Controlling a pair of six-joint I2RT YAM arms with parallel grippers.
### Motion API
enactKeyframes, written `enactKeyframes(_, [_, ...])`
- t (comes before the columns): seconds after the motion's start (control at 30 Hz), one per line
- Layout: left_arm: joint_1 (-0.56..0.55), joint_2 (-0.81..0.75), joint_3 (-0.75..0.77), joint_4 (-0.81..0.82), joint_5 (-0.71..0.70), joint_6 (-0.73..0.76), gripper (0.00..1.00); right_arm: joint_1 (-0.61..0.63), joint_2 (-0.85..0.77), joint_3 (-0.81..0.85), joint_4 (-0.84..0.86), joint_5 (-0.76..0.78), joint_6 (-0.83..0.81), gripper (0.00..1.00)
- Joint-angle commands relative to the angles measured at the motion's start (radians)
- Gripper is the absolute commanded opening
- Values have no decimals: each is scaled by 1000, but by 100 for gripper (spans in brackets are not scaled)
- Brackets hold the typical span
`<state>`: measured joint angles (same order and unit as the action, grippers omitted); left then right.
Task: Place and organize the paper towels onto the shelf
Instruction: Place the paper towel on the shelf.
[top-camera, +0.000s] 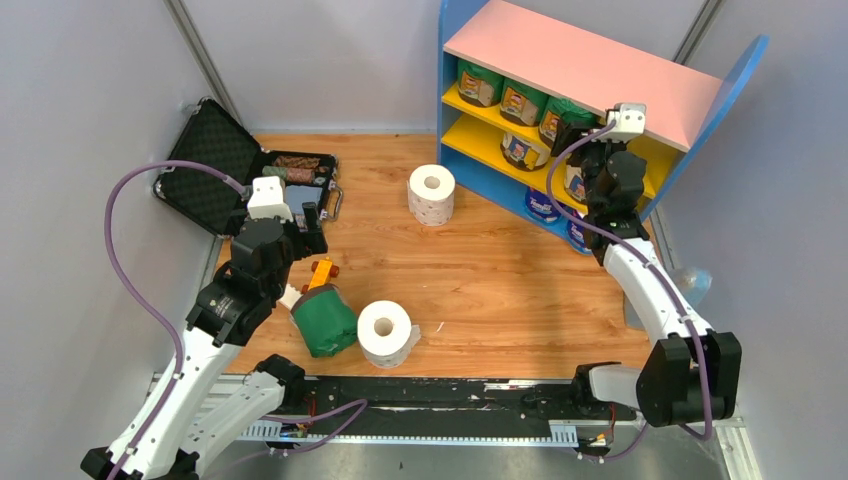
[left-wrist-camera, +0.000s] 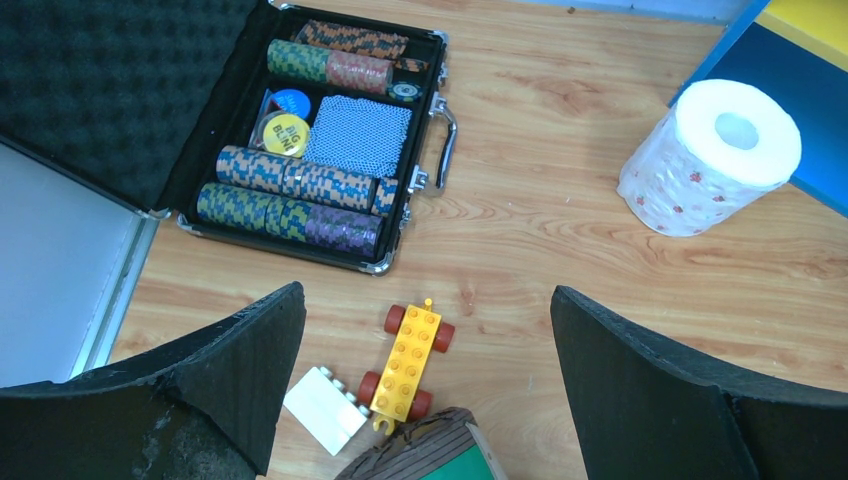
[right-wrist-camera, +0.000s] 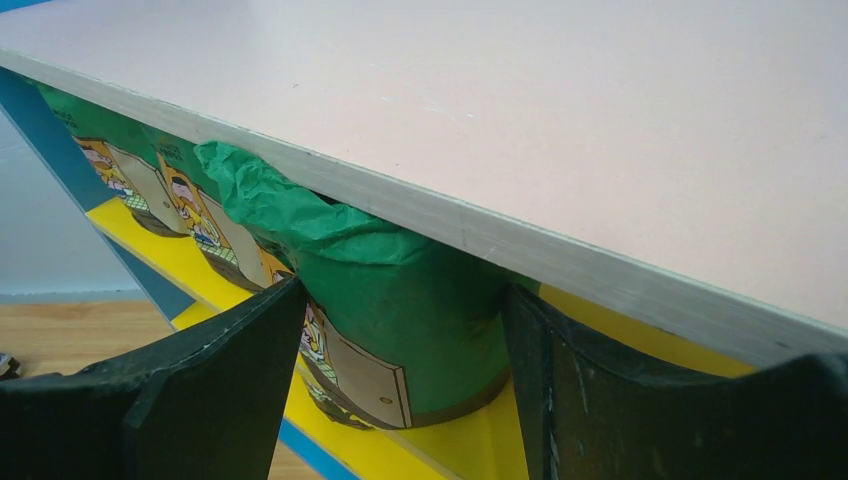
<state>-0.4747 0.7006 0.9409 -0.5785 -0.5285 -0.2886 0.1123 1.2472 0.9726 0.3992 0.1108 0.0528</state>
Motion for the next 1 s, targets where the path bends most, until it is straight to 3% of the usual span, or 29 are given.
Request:
enactKeyframes(0.0, [9, -5, -4, 34, -5, 6, 100, -13, 42, -22, 75, -14, 0, 72])
enactKeyframes(0.27, [10, -6, -4, 34, -2, 6, 100, -14, 37, -52, 104, -197, -7, 74])
enactKeyframes(0.53, [11, -10, -4, 34, -7, 6, 100, -13, -32, -59, 40, -60, -3, 85])
enactKeyframes(0.8, [11, 13, 17, 5, 2, -22, 100, -13, -217, -80, -210, -40, 71, 91])
enactKeyframes(0.87, [11, 32, 30, -34, 14, -52, 100, -12, -266, -86, -287, -115, 111, 99])
enactKeyframes(0.97, [11, 59, 42, -118, 19, -116, 100, 1, -332, -110, -378, -269, 164, 100])
